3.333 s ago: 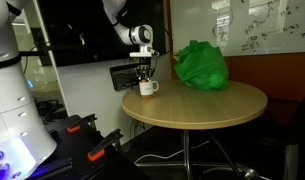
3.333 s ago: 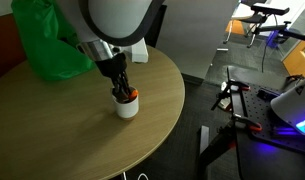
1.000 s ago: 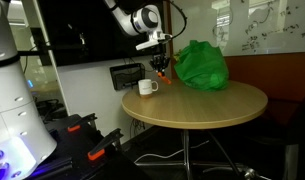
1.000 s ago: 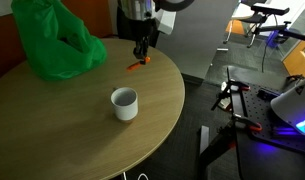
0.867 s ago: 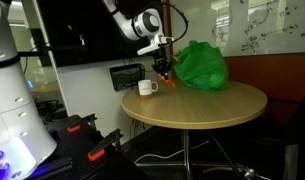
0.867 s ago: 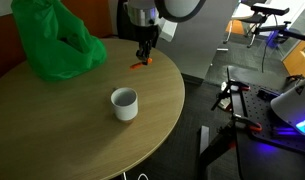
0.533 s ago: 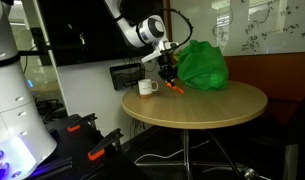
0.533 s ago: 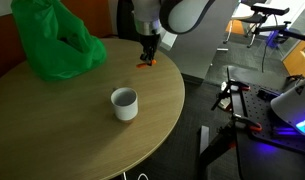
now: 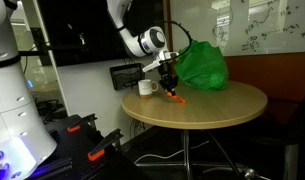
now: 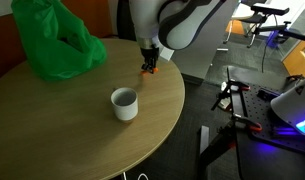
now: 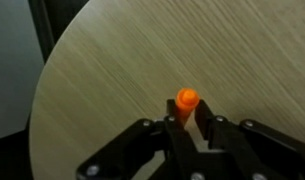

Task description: Take the orange marker out of the white and brown mug

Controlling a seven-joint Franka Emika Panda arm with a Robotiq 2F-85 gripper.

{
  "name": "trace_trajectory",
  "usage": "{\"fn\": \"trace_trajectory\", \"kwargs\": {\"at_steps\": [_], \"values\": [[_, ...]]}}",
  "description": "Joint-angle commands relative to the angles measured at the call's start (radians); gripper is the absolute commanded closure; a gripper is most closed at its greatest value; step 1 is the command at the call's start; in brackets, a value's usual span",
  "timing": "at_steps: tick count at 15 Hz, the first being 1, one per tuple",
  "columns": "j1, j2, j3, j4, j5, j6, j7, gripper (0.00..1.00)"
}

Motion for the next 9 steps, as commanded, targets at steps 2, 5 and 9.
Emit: {"fn": "trace_trajectory", "kwargs": {"at_steps": [2,5,9], "values": [[0.000,0.013,0.000,0.032,0.019,-0.014,-0.019,0.32],[-0.035,0.001,0.040,0.040,0.093,-0.044,-0.079,0.10],[-0.064,-0.011,0.077,0.064,0.181,-0.125,-0.173,0.00]]}}
